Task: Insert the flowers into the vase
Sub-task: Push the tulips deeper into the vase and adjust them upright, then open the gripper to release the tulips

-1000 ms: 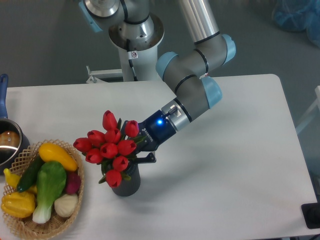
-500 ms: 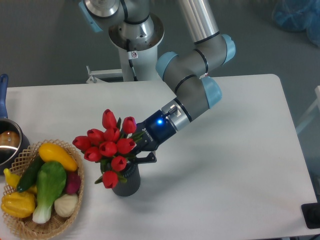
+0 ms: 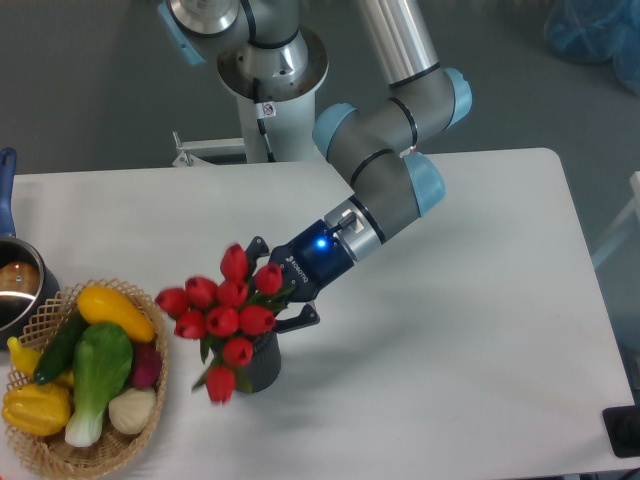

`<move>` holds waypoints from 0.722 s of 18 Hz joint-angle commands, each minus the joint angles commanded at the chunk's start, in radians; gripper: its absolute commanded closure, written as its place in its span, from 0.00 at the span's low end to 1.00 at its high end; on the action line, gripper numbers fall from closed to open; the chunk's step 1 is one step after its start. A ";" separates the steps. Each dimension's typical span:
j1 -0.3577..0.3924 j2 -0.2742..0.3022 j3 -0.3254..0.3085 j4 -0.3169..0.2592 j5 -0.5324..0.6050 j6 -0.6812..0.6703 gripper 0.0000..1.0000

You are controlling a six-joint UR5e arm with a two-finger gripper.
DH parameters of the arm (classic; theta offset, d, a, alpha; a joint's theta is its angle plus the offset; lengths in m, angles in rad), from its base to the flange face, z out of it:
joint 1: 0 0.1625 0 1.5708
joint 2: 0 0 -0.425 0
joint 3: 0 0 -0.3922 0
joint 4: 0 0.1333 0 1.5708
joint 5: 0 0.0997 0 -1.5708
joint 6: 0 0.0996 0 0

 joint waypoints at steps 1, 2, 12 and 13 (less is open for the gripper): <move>0.000 0.000 0.000 0.000 0.000 0.008 0.45; 0.000 -0.002 -0.002 0.000 0.000 0.017 0.44; 0.006 -0.002 -0.005 -0.002 0.002 0.020 0.00; 0.008 0.000 -0.005 -0.002 0.003 0.018 0.00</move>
